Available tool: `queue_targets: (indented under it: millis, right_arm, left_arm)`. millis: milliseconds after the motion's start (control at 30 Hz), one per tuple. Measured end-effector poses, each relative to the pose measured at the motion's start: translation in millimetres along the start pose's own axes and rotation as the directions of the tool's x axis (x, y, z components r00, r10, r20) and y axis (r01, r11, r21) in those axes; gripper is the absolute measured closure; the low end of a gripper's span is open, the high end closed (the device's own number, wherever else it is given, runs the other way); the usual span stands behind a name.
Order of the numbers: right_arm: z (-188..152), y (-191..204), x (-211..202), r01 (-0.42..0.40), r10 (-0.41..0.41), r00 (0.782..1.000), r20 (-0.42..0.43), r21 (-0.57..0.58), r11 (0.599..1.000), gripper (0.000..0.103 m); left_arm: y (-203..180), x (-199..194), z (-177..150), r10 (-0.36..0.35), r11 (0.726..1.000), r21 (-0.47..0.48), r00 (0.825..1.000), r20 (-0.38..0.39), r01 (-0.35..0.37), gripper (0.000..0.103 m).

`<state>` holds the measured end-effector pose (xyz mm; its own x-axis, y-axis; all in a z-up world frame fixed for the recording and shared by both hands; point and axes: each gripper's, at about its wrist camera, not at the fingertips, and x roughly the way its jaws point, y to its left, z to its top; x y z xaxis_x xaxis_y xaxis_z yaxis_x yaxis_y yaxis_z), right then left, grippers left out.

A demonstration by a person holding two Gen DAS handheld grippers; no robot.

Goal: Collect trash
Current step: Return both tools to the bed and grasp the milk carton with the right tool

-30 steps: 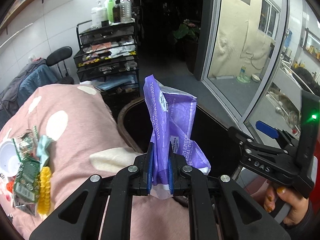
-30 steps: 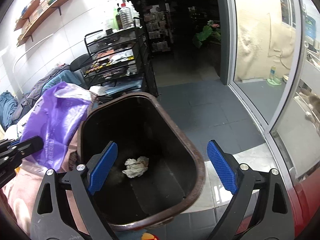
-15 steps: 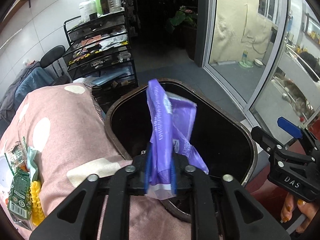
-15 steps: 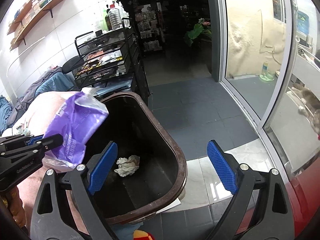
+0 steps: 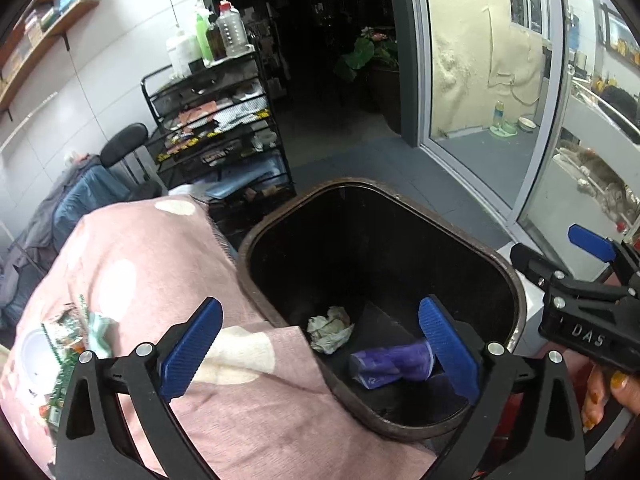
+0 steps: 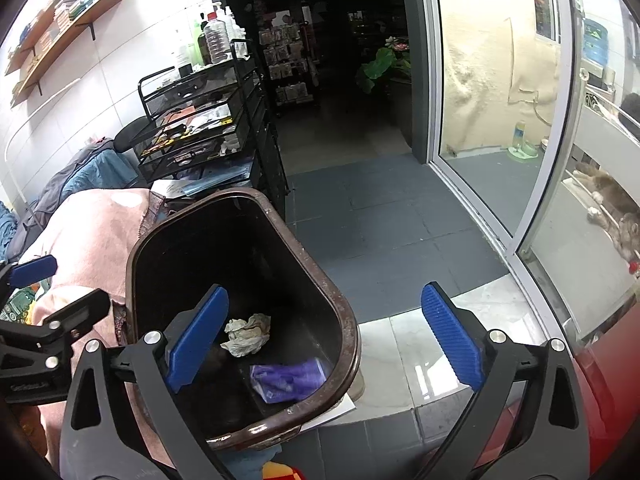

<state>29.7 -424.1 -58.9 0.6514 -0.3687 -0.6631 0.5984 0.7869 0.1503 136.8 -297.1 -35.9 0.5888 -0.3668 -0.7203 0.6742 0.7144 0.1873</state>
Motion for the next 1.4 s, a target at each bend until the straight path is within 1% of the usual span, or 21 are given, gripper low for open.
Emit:
queue_targets:
  millis: [100,233,367,467,567,700,867,967,1067,1167,1300,1400]
  right_arm:
    - [0,0,-1,-0.003,0.003,1.000,0.001,0.001,1.000,0.007]
    - [0,4,-2,-0.015,0.015,1.000,0.006,-0.003,1.000,0.007]
    - [-2,9,-4,-0.021,0.022,1.000,0.007,-0.012,1.000,0.007]
    - [-2,14,-7,-0.038,0.038,0.999,0.011,-0.020,0.999,0.007]
    - [-3,24,-12,-0.067,0.067,0.998,0.017,-0.036,0.997,0.007]
    - [-5,42,-18,-0.103,0.105,0.994,0.024,-0.069,0.992,0.007]
    - [-8,67,-25,-0.162,0.165,0.986,0.019,-0.110,0.981,0.006]
    - [-12,86,-29,-0.204,0.207,0.978,0.007,-0.136,0.970,0.006]
    - [-16,108,-33,-0.255,0.257,0.966,-0.011,-0.167,0.952,0.006]
    - [-20,130,-39,-0.299,0.301,0.953,-0.022,-0.204,0.932,0.006]
    - [-26,159,-48,-0.365,0.367,0.929,-0.036,-0.249,0.897,0.006]
    - [-31,179,-53,-0.409,0.411,0.910,-0.052,-0.282,0.868,0.006]
  left_arm:
    - [2,-10,-3,0.014,1.000,0.002,0.999,0.030,-0.014,0.005]
    - [10,-24,-8,0.013,0.999,-0.034,0.998,0.056,-0.011,0.005]
    - [18,-39,-15,0.055,0.997,-0.059,0.995,0.085,-0.050,0.005]
    - [28,-54,-22,0.063,0.995,-0.088,0.991,0.115,-0.053,0.005]
    - [36,-68,-30,0.075,0.992,-0.114,0.988,0.137,-0.059,0.005]
    - [47,-84,-45,0.122,0.985,-0.140,0.979,0.161,-0.100,0.005]
    - [64,-97,-65,0.177,0.972,-0.185,0.971,0.159,-0.147,0.005]
    - [79,-103,-81,0.213,0.957,-0.228,0.966,0.144,-0.178,0.005]
    - [95,-109,-99,0.234,0.942,-0.272,0.965,0.117,-0.195,0.005]
    - [107,-113,-115,0.261,0.930,-0.293,0.961,0.095,-0.223,0.005]
    - [121,-123,-134,0.293,0.915,-0.317,0.951,0.095,-0.250,0.005]
    - [134,-130,-153,0.312,0.898,-0.347,0.947,0.075,-0.268,0.005]
